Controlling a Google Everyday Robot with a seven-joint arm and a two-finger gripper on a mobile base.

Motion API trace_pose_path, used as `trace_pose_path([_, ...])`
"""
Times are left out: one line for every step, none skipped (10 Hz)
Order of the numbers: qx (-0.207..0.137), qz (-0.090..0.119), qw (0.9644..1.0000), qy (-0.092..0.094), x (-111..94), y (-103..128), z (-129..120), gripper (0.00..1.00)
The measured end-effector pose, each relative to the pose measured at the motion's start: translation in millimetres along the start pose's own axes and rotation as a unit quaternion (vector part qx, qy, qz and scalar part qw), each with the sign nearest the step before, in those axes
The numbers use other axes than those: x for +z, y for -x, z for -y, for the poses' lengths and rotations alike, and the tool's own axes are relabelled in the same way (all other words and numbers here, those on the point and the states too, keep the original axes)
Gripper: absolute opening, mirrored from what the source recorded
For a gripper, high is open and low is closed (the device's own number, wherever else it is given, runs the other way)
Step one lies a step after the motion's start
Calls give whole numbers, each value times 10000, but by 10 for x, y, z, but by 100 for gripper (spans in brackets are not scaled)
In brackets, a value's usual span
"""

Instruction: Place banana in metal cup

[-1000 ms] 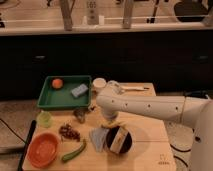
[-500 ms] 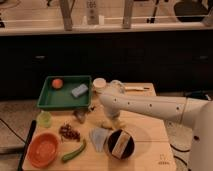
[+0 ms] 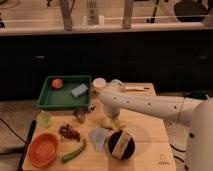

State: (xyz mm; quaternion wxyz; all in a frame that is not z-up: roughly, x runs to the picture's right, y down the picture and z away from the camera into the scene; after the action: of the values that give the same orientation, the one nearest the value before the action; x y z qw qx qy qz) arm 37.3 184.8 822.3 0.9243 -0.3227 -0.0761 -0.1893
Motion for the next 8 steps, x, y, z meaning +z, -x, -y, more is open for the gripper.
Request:
trace_pose_path([6,18,10000,-3,27,-1,8,80])
trace_pose_path([13,45,10000,-17,69,2,19,80])
trace_pose_path([23,61,10000,-23,111,-4,20,80])
trace_pose_path([42,79,10000,-4,174,-11,8,80])
trace_pose_path([64,93,9999,29,248,-25,-11,78])
trace_pose_path([91,112,9999,68,327,-37,-28,70])
trace_pose_path([116,124,9998,108,394,-51,-38,58])
trace_pose_path([123,128,9998,127,422,-55,-45,50])
